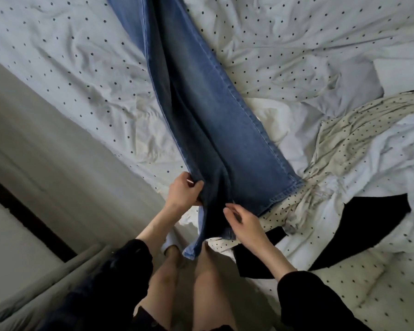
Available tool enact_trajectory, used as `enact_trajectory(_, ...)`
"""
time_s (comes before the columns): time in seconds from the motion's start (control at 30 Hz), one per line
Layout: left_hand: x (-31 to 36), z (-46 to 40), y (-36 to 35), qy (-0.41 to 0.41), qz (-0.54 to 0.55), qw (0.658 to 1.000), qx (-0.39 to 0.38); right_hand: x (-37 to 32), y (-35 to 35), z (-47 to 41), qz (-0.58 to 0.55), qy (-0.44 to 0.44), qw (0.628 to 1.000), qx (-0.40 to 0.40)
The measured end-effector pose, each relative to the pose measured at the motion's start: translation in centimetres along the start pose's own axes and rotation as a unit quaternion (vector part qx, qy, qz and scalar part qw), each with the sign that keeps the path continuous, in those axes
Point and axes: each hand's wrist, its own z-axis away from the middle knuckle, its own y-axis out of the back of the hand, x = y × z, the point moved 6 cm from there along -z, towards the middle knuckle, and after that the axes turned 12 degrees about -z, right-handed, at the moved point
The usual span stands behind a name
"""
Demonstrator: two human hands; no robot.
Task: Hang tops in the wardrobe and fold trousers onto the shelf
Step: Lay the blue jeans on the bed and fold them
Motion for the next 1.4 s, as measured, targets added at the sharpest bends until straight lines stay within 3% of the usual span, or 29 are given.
enact_trajectory(0.13,5.5,0.5,-2.2,-0.022,0.030,0.999,-0.005,-0.8,3.1,1.2,-0.130,-0.041,0.990,-0.040)
enact_trajectory(0.27,10.7,-1.2,-5.7,-0.027,0.049,0.998,0.010,-1.1,7.2,1.2,-0.181,-0.067,0.980,-0.043)
enact_trajectory(0.33,13.3,-2.5,-8.1,-0.040,0.069,0.997,0.008,-0.1,10.5,-0.2,-0.150,-0.067,0.986,0.004)
enact_trajectory(0.43,15.7,-4.4,-12.0,-0.075,0.072,0.994,-0.025,1.2,15.7,-3.8,-0.015,-0.043,0.996,0.083)
enact_trajectory(0.57,12.4,-5.1,-13.6,-0.078,-0.059,0.995,0.026,3.0,20.3,-7.6,0.103,-0.054,0.988,0.104)
enact_trajectory(0.7,5.3,-3.1,-13.8,-0.056,-0.173,0.979,0.093,5.0,21.4,-9.0,0.108,-0.057,0.988,0.096)
enact_trajectory(0.87,0.0,-1.1,-14.9,0.077,-0.056,0.989,0.114,4.8,21.3,-9.2,0.159,0.023,0.980,0.121)
enact_trajectory(1.03,-0.6,-1.5,-16.4,0.150,0.032,0.983,0.104,4.7,20.5,-9.8,0.083,-0.030,0.996,-0.001)
enact_trajectory(1.17,-0.4,-1.3,-16.1,0.173,0.107,0.970,0.132,4.6,20.4,-10.2,0.106,-0.064,0.992,-0.037)
enact_trajectory(1.3,0.0,-0.4,-14.8,0.154,0.079,0.969,0.176,4.7,20.0,-10.2,0.091,-0.084,0.991,-0.048)
enact_trajectory(1.4,0.0,0.4,-15.0,0.146,0.101,0.973,0.149,4.4,20.0,-9.4,0.050,-0.081,0.995,-0.023)
